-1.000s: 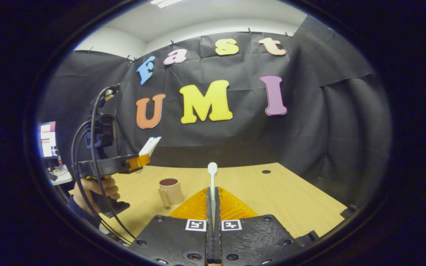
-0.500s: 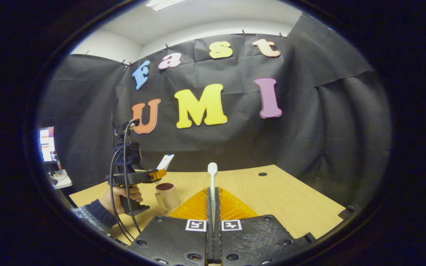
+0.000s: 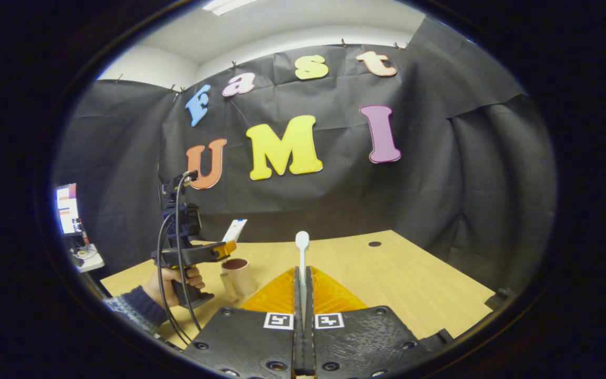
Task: Put the toothbrush and toothpaste on the desktop into the cup, then pick up the cup and place it on the coaster on the desktop.
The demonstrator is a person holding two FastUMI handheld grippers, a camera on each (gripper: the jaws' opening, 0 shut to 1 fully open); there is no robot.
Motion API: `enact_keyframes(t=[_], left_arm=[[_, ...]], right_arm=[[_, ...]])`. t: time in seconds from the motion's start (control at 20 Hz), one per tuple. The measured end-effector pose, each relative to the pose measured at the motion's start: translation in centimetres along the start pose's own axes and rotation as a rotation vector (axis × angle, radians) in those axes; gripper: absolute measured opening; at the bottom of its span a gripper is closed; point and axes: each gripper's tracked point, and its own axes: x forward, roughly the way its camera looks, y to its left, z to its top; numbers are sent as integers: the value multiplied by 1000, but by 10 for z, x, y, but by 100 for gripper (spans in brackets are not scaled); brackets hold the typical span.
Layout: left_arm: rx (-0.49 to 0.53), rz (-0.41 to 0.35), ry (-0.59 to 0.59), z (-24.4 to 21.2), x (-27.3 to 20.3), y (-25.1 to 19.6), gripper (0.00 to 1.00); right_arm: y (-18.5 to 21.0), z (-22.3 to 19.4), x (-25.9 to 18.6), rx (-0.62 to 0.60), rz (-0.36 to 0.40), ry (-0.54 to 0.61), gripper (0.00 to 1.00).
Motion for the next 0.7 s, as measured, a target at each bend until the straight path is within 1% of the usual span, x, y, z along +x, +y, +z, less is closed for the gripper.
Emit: enact_keyframes(t=[0.15, 0.3, 0.4, 0.5, 0.55, 0.6, 0.65, 0.7], left_arm=[[19, -16, -27, 6, -2, -7, 46], [45, -21, -40, 10, -5, -11, 46], [46, -21, -31, 9, -7, -12, 44], [32, -17, -33, 10, -12, -11, 46], [25, -13, -38, 11, -16, -10, 55], [18, -8, -43, 12, -20, -9, 57], [10, -4, -53, 15, -26, -8, 71], [14, -7, -68, 18, -31, -9, 82]], right_arm=[[-2, -1, 0, 0, -4, -2, 0], [0, -2, 0, 2, 0, 4, 0], [1, -2, -1, -3, -1, 3, 0], [0, -2, -1, -3, -2, 2, 0], [0, -3, 0, -4, -2, 4, 0], [0, -3, 1, -2, -1, 6, 0], [1, -5, 3, -1, 4, 9, 0], [3, -5, 4, -2, 13, 10, 0]])
